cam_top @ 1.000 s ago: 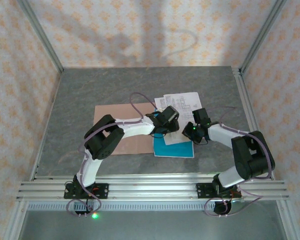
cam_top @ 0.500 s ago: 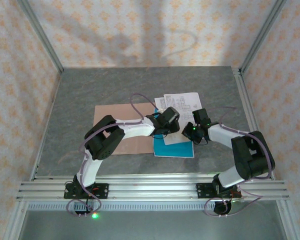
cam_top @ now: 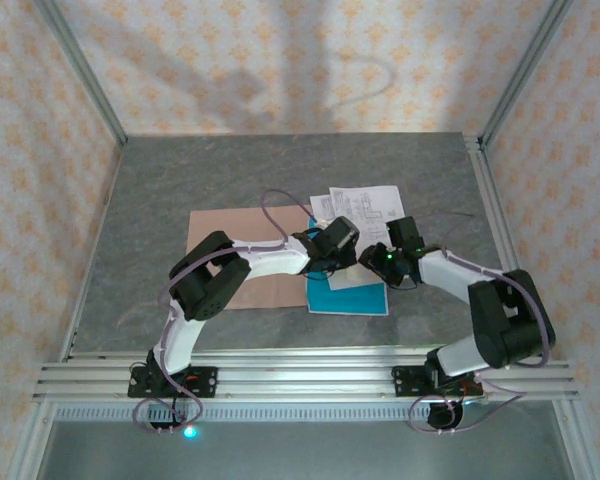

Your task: Put the files into the folder

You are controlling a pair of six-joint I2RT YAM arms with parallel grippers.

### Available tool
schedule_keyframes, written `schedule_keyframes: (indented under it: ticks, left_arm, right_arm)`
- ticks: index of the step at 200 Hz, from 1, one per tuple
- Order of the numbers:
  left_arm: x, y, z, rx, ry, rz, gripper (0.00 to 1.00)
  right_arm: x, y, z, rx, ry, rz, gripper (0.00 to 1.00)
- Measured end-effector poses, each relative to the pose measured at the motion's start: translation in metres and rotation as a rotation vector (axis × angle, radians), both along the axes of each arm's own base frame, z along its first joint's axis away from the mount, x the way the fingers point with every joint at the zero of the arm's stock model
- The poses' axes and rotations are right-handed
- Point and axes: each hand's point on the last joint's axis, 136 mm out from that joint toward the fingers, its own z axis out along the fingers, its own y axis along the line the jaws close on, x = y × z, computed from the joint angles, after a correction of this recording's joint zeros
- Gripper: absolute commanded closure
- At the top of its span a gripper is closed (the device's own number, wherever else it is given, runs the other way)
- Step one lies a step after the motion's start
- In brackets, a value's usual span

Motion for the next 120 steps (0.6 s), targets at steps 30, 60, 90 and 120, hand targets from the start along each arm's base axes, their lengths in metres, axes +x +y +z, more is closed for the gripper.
schedule_keyframes:
  ticks: [30,60,90,120]
  left_arm:
    - [-0.006,0.016,0.026,0.037,-0.021,0.01,1.0]
    - [-0.017,0.047,0.068,0.068,-0.073,0.016,1.0]
    - [-0.032,0.106,0.081,0.146,-0.08,0.042,1.0]
    - [-0.053,0.185,0.059,0.289,-0.011,0.084,1.0]
  right_arm:
    - [0.001,-0.005,0.037,0.004,-0.099,-0.017,0.34]
    - [0.005,-0.006,0.066,0.008,-0.157,-0.024,0.34]
    - [0.0,0.007,0.071,-0.006,-0.154,0.02,0.34]
    - [-0.01,0.03,0.062,-0.019,-0.123,0.097,0.34]
